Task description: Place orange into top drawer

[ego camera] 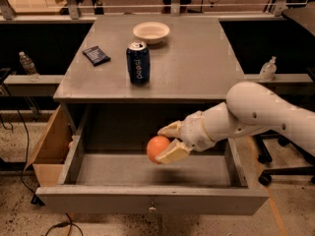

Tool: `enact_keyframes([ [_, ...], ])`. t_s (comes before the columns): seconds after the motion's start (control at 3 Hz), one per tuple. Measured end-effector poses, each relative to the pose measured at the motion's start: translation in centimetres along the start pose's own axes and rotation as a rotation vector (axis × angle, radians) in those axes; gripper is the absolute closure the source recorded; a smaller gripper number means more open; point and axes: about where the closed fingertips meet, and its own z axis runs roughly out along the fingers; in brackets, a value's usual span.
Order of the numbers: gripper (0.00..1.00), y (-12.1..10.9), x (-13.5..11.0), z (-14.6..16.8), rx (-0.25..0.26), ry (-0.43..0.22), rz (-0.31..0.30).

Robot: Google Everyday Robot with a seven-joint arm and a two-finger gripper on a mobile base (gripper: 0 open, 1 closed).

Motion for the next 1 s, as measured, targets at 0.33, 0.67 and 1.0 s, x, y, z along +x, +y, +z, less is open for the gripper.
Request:
enact_keyframes([
  [0.33,1.00,0.0,1.3,4.4,0.016,-0.067,0.014],
  [0.67,1.00,-0.2,2.2,6.6,0.025,-0.093,0.034],
  [1.0,1.00,-0.7,2.9,8.0,0.029,-0.085,0.046],
])
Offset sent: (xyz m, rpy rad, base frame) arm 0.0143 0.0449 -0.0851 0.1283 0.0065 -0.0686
